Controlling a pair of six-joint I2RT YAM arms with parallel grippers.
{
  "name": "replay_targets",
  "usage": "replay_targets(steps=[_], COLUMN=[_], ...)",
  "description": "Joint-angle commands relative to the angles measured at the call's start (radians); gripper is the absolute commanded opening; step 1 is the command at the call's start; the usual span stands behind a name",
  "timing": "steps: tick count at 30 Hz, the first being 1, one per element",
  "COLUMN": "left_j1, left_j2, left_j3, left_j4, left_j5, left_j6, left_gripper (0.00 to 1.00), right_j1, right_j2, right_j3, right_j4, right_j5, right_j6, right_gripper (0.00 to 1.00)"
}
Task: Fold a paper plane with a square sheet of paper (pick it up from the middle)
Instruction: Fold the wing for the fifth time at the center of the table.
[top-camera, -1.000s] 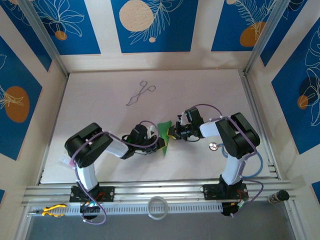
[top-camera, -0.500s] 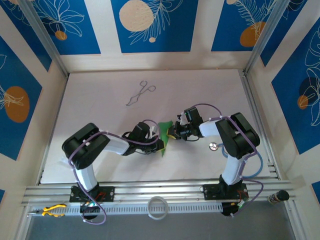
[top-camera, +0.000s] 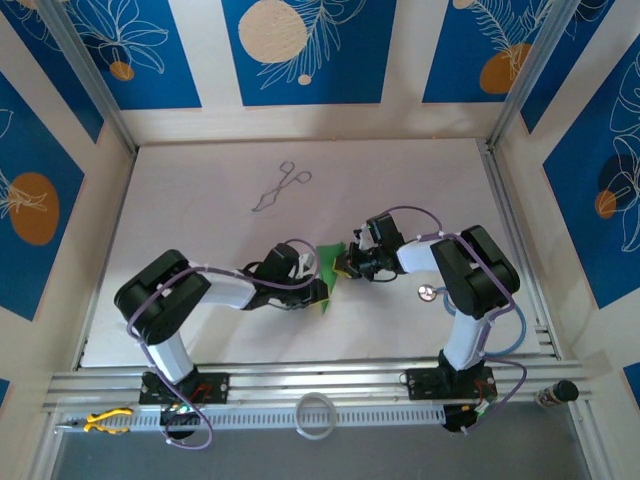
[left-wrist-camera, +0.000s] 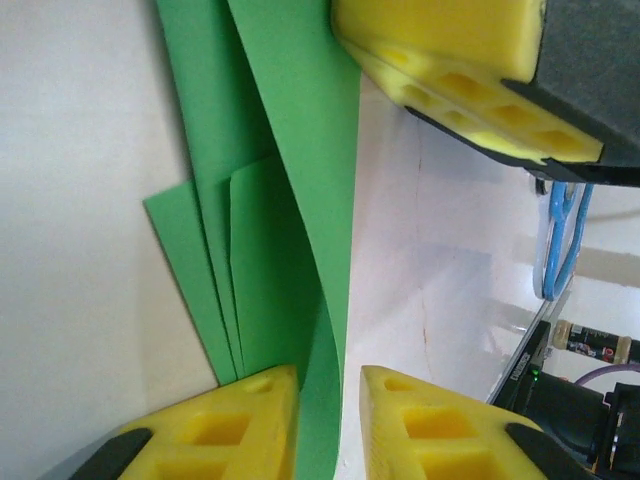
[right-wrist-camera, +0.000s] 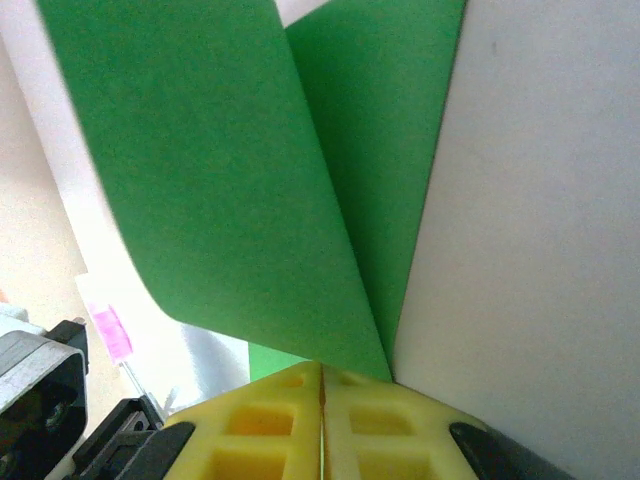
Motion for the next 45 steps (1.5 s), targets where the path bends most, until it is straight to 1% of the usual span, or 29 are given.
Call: replay_targets(steps=[1, 8, 12, 21, 25, 30, 34, 40, 45], left_j1=[-0.005, -0.006, -0.008, -0.011, -0.012, -0.011, -0.011, -0.014, -0.017], left_j2=[-0.014, 0.002, 0.009, 0.011, 0.000, -0.028, -0.047, -0.048, -0.040], left_j3=[-0.016, 0.002, 0.007, -0.012, -0.025, -0.026, -0.019, -0.011, -0.007], left_j4=[-0.153, -0.190, -0.216, -0.202, -0.182, -0.205, -0.243, -0.274, -0.284], left_j5=[-0.024, -0.024, -0.032, -0.034, -0.037, -0.058, -0.080, -0.093, -0.098], left_j6=[0.049, 0.075, 0.086, 0.079, 0.071, 0.086, 0.107, 0.124, 0.127], left_gripper=[0.26, 0.25, 0.20, 0.10, 0.11, 0.23, 0.26, 0.26, 0.23], right_j1=[0.027, 0.029, 0.028, 0.031, 0.030, 0.030, 0.031, 0.030, 0.031], right_j2=[0.026, 0.026, 0.029, 0.030, 0.033, 0.035, 0.034, 0.035, 0.036], right_j3=[0.007, 0.008, 0.009, 0.013, 0.015, 0.015, 0.015, 0.018, 0.018], right_j4=[-0.059, -0.061, -0.065, -0.079, -0.084, -0.084, -0.085, -0.086, -0.085], right_j5=[0.016, 0.015, 0.016, 0.022, 0.023, 0.023, 0.023, 0.021, 0.019], right_j6=[-0.004, -0.003, -0.003, -0.006, -0.007, -0.007, -0.007, -0.008, -0.007], right_gripper=[0.08, 0.08, 0.08, 0.08, 0.08, 0.08, 0.08, 0.08, 0.08])
